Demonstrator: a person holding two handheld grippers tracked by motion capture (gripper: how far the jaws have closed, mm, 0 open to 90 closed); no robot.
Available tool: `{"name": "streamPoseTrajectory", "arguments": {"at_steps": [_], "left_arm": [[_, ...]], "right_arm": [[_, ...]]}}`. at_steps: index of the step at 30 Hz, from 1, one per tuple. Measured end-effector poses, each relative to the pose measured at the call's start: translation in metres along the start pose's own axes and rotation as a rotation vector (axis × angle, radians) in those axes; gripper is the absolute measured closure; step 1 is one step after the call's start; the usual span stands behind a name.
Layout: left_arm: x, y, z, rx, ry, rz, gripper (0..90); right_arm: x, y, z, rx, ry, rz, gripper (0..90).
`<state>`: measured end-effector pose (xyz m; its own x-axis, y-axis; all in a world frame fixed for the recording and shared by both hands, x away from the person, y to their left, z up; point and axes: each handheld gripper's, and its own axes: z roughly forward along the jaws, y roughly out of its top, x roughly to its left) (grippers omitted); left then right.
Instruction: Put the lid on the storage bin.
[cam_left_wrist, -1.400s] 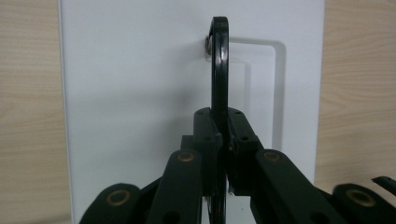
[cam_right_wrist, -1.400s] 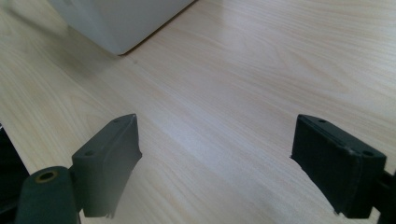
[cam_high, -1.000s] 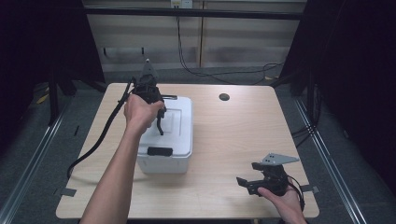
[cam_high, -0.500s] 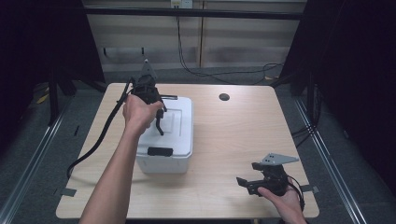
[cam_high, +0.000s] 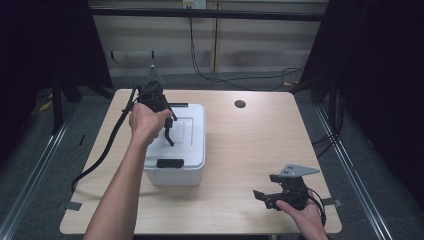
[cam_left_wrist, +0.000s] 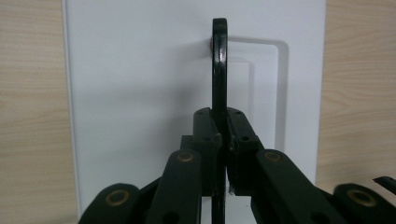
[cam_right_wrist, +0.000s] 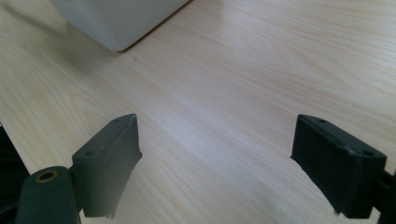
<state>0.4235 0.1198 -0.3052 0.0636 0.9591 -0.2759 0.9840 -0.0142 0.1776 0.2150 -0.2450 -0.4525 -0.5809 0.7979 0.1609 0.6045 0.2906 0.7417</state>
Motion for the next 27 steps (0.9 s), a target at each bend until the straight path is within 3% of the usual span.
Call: {"name": "streamPoseTrajectory", "arguments": {"at_steps": [7,10,13,17,23,26,27], "left_arm": [[0.0010,0.0011,0.0008,-0.003,0.002,0.018,80.5],[-0.0005,0.0014,0.0031,0.001,0.003,0.054,77.9],[0.0013,0.0018,0.0041,-0.004,0.023,0.064,74.5],[0.0013,0.0015,0.0019,-0.025,0.004,0.082,70.9],[0.0019,0.0014,0.0007,-0.039,0.011,0.122,65.1],[0.0032,0.0004,-0.0010,-0.054,0.007,0.158,54.8],[0.0024,-0.0005,-0.0016,-0.069,-0.022,0.180,51.5]], "right_arm": [[0.0003,0.0001,0.0004,0.002,-0.002,-0.004,14.3],[0.0002,0.0002,0.0004,0.005,-0.001,0.005,14.3],[0.0000,0.0002,0.0007,0.004,0.002,0.000,14.3],[0.0000,0.0002,0.0008,0.005,0.001,-0.001,14.3],[0.0001,0.0001,0.0007,0.006,0.002,-0.002,14.3],[0.0001,0.0001,0.0010,0.008,0.001,-0.002,14.3],[0.0002,0.0002,0.0010,0.008,0.001,-0.003,14.3]]}}
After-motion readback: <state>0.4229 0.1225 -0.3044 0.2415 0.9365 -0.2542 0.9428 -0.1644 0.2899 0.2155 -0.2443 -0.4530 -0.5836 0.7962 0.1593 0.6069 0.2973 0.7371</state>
